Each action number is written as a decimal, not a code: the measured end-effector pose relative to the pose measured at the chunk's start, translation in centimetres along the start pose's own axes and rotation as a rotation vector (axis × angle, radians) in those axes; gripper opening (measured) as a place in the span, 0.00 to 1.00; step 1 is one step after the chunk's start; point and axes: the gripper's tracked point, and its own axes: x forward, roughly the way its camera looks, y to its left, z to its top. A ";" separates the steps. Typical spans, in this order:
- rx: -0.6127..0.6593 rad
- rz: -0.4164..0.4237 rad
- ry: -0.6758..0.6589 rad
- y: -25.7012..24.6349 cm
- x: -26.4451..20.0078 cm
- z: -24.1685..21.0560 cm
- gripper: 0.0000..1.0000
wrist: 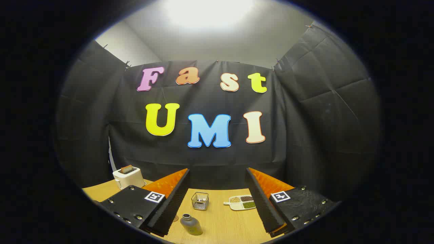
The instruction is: Take the bottle from table, then pour the juice into the cup, finally place the bottle on the coaster
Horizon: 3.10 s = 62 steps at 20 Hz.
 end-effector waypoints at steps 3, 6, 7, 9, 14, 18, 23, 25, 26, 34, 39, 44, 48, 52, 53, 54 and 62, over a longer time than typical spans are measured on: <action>0.007 0.008 0.001 0.1 0.0 -0.2 0.98; 0.010 0.021 0.005 0.5 0.0 -0.5 0.98; 0.008 0.023 0.004 0.5 0.1 -0.5 0.98; 0.007 0.029 0.006 0.7 0.1 -0.8 0.98; 0.006 0.041 0.008 1.2 0.0 -1.3 0.98; 0.020 0.064 0.027 2.1 0.4 -3.4 0.98; 0.038 0.095 0.062 3.9 0.5 -7.2 0.98; 0.039 0.107 0.078 4.8 0.6 -8.8 0.98; 0.039 0.114 0.082 5.1 0.5 -9.6 0.98; 0.036 0.111 0.121 6.9 1.8 -15.9 0.98; 0.036 0.092 0.187 8.9 2.5 -22.6 0.98; 0.006 0.057 0.207 9.1 3.6 -26.6 0.99; 0.000 0.059 0.216 9.6 4.8 -28.7 0.98; -0.024 0.042 0.221 9.7 6.1 -30.1 0.99; -0.036 0.032 0.208 9.5 6.2 -29.9 0.99; -0.050 0.019 0.196 9.5 6.4 -29.9 0.96; -0.091 0.084 0.220 10.5 6.5 -28.5 0.77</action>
